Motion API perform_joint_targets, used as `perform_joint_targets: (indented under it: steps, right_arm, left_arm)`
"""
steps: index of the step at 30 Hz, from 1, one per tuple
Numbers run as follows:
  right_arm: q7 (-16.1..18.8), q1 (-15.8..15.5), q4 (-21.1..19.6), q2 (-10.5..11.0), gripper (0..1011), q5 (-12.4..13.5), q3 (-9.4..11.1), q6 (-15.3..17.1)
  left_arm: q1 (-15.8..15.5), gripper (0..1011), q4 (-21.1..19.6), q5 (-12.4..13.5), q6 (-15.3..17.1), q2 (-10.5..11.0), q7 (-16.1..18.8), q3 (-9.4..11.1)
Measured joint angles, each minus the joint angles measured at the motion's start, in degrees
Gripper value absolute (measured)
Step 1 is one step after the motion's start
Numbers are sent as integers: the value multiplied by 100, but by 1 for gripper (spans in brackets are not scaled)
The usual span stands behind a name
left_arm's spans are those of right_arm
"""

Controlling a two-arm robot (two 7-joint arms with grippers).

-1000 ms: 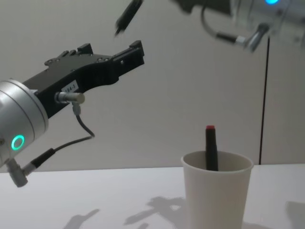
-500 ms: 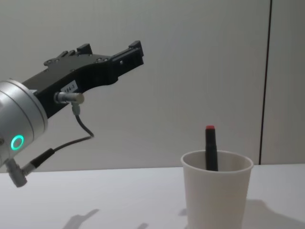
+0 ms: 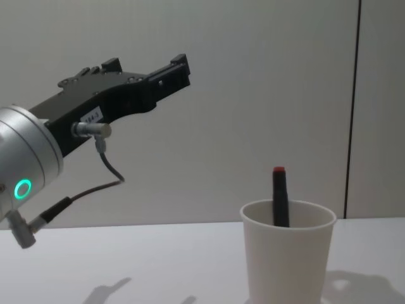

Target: Place the pen into the pen holder.

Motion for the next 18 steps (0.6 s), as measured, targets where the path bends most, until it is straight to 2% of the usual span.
perform_joint_targets:
  steps: [10, 11, 16, 18]
  right_arm:
    - [-228, -631, -582, 548, 143, -284, 8, 220]
    - [-280, -789, -697, 670, 144, -328, 8, 251]
    - [-406, -1195, -950, 969, 143, -434, 0, 281]
    - [-480, -1450, -1057, 1140, 144, -502, -11, 264]
  left_arm:
    - [0, 1001, -33, 102, 8, 94, 161, -115]
    - [-1, 1001, -46, 133, 14, 124, 209, -149]
    - [-8, 1001, -86, 251, 39, 237, 379, -269]
    - [-13, 1001, -99, 295, 47, 283, 435, -322]
